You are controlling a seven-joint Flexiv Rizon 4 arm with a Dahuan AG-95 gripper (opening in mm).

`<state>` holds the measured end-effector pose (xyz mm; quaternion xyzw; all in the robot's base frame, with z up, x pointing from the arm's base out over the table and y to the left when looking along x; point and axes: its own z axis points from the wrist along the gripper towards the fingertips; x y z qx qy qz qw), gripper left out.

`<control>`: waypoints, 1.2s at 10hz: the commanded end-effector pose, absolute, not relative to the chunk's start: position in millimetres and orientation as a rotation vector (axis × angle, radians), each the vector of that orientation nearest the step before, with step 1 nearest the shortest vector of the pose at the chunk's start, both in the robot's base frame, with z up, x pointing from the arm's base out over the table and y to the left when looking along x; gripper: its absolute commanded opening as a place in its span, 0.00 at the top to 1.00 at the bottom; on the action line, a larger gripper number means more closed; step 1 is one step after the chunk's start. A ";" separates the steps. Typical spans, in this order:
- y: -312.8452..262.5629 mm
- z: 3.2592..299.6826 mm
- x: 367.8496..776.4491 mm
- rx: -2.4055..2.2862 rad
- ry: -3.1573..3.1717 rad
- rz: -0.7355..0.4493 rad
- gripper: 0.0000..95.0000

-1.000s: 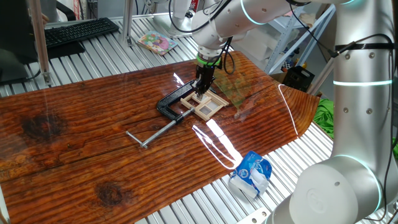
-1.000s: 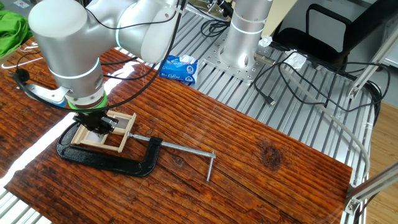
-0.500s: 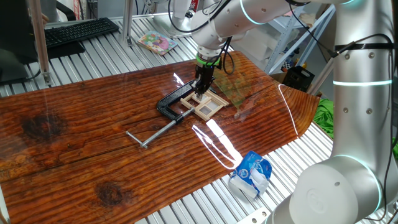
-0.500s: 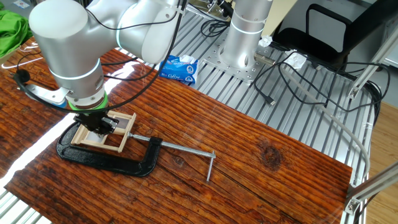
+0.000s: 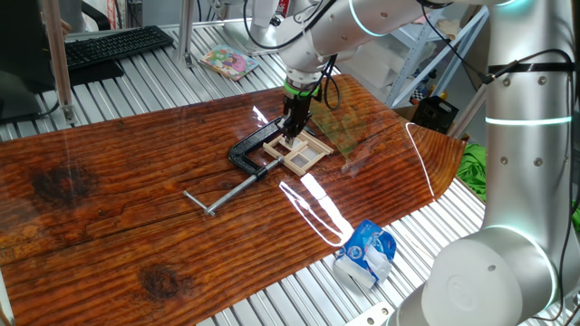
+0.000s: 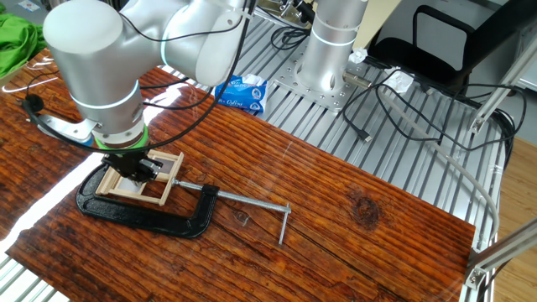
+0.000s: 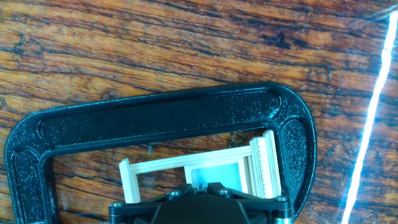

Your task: Close a sliding window

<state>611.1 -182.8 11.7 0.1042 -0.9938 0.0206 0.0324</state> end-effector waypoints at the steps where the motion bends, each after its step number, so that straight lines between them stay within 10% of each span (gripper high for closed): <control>1: -178.3 10.2 610.1 0.312 -3.059 0.060 1.00; 12: -159.7 11.8 601.3 0.276 -3.057 0.033 1.00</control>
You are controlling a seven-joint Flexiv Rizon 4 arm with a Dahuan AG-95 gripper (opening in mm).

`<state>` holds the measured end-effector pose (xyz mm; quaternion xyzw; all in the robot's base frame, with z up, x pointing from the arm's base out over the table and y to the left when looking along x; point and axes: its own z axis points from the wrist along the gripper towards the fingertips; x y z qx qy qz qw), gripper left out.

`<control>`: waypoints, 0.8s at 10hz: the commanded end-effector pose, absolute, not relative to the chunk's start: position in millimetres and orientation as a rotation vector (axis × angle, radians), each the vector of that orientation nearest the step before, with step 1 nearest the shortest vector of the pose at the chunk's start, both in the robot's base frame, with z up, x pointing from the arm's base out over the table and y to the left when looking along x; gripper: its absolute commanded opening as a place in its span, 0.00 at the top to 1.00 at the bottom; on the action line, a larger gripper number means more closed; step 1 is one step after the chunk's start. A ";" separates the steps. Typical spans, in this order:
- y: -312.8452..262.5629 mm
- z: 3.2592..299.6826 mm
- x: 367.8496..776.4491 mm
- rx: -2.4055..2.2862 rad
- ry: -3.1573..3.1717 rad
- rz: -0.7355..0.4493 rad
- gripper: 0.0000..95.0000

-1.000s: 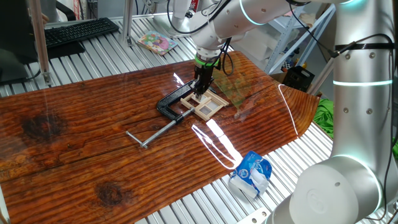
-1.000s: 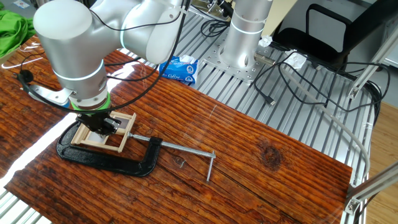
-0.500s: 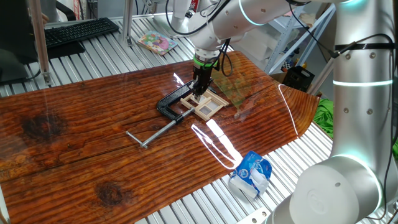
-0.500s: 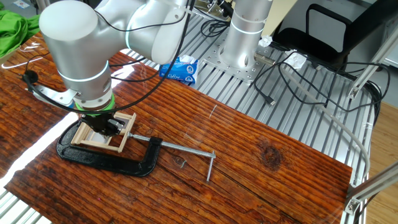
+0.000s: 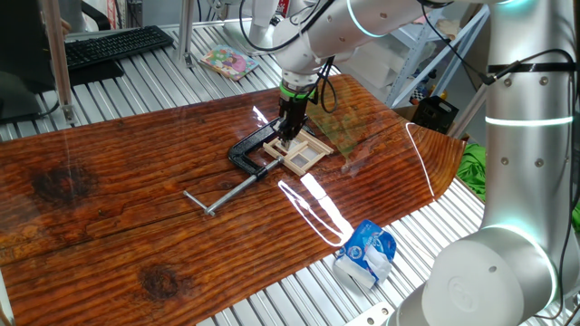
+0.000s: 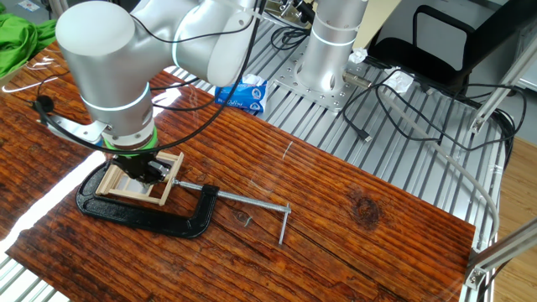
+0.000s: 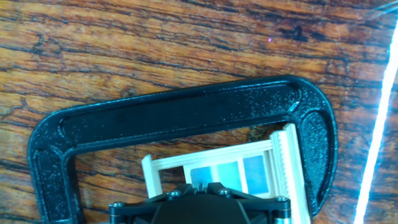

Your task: Close a sliding window

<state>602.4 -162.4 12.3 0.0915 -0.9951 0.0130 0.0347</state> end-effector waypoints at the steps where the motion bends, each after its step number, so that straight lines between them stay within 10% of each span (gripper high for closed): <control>1: -157.3 10.9 600.0 0.275 -3.059 0.032 1.00; 8: -148.2 11.0 595.5 0.273 -3.054 0.024 1.00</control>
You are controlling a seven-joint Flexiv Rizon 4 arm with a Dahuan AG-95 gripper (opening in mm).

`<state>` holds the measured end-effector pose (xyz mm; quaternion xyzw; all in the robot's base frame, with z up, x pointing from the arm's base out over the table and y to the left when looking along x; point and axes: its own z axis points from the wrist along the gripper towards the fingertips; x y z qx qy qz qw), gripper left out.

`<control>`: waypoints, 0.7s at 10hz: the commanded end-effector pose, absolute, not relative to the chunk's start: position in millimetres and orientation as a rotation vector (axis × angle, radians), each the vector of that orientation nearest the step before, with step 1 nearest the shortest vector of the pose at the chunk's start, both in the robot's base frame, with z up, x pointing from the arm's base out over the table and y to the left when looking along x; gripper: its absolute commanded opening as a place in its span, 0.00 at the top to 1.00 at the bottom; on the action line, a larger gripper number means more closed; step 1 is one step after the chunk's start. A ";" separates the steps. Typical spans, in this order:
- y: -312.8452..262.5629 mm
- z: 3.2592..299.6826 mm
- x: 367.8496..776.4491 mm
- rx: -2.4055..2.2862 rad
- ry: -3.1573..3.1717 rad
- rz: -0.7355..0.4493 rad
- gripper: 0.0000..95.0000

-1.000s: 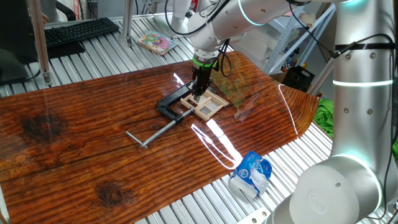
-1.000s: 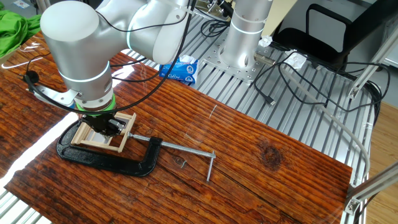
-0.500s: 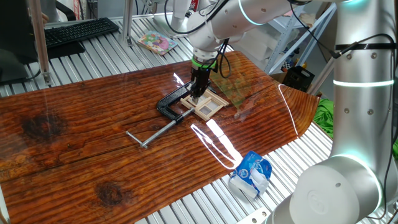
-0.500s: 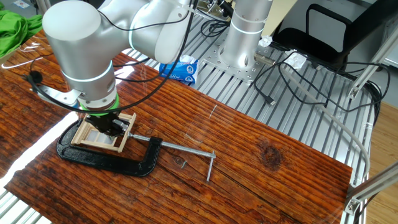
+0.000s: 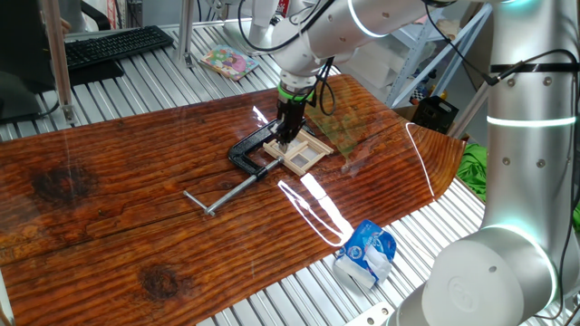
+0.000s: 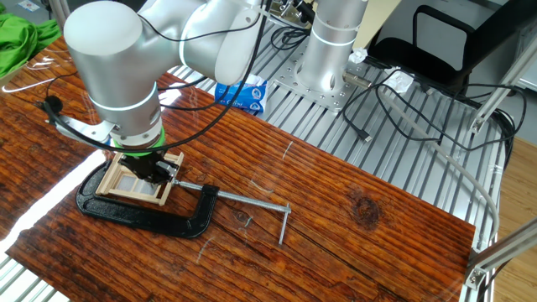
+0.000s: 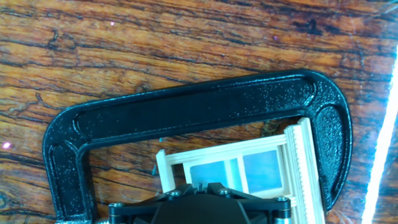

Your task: Close a sliding window

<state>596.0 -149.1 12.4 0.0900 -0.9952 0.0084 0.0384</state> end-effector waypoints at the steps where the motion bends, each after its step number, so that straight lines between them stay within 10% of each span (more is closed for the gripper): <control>1: -146.2 10.9 594.3 0.270 -3.055 0.023 1.00; 7: -136.1 8.4 589.9 0.242 -3.058 0.008 1.00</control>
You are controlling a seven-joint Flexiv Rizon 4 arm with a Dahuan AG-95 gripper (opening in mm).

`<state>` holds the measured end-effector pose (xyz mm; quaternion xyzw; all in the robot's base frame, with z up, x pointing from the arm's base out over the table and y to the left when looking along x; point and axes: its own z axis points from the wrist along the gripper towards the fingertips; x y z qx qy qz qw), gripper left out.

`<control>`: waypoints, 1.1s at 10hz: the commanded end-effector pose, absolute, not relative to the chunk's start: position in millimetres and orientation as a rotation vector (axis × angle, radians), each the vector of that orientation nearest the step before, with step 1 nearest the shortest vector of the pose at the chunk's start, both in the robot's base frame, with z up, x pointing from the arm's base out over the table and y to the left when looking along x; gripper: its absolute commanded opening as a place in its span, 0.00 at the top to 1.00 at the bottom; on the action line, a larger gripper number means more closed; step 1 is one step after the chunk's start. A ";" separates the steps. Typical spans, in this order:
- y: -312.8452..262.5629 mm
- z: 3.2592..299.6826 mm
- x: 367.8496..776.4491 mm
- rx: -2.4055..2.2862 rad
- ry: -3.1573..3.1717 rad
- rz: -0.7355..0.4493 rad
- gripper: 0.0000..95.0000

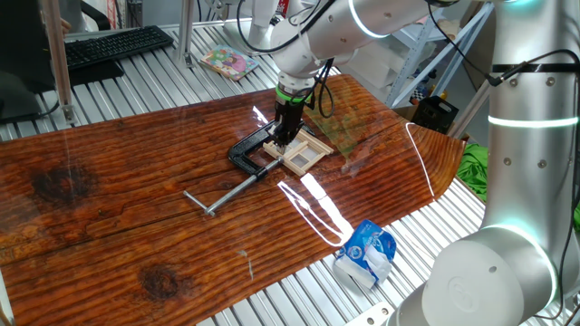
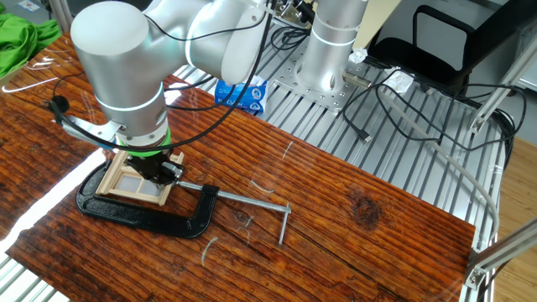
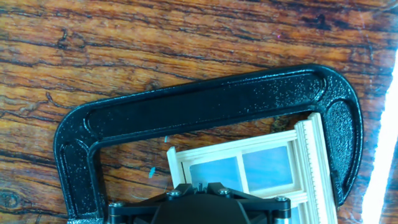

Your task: Close a sliding window

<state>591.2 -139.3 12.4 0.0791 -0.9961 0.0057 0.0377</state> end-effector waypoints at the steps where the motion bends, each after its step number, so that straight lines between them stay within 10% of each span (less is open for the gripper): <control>1: -135.5 8.2 589.0 0.239 -3.057 0.015 1.00; 11: -167.9 34.4 612.4 0.046 -3.013 0.079 1.00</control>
